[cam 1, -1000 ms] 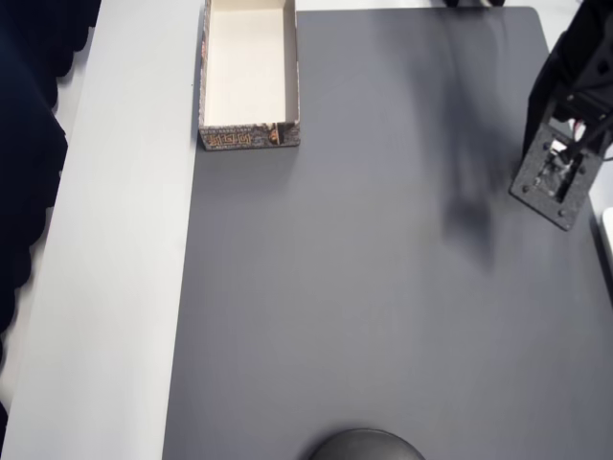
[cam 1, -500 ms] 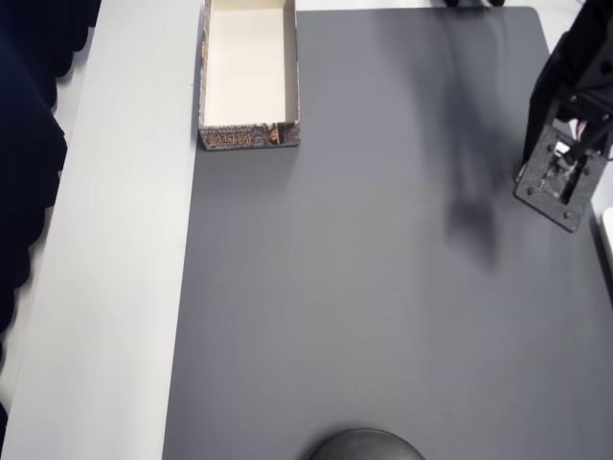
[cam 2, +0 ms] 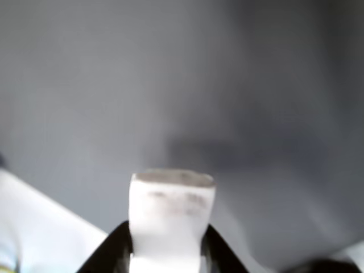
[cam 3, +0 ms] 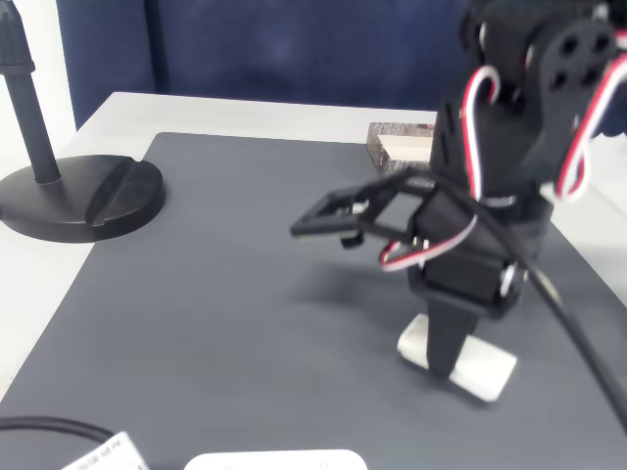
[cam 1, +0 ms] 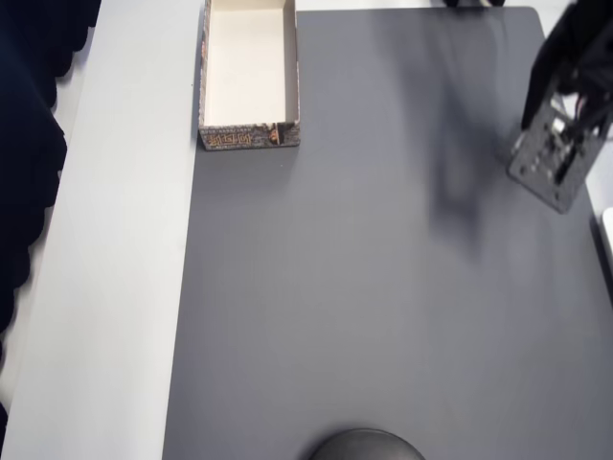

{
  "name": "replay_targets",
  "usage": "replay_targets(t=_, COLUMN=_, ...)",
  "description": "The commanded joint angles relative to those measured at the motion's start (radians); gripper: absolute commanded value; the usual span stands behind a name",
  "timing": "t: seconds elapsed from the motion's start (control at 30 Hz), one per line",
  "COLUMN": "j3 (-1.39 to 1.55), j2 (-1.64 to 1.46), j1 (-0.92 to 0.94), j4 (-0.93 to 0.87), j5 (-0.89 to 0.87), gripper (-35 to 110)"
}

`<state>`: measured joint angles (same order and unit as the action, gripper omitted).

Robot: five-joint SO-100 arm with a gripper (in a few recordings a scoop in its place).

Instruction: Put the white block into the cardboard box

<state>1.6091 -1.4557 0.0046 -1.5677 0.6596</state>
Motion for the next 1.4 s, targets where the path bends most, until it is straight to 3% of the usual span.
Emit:
replay_targets(t=0.0, j3=-0.087, j2=-0.137, j1=0.083, j4=-0.063, j5=-0.083, gripper=-2)
replay_targets(t=0.7, j3=-0.351, j2=-0.092, j1=0.755, j4=-0.112, j5=-0.692, gripper=-2)
replay_targets(t=1.03, j3=-0.569, j2=0.091, j1=1.037, j4=-0.133, j5=-0.910, gripper=-2)
replay_targets(t=1.37, j3=-0.862, j2=0.356, j1=1.201, j4=-0.150, j5=-1.065, gripper=-2)
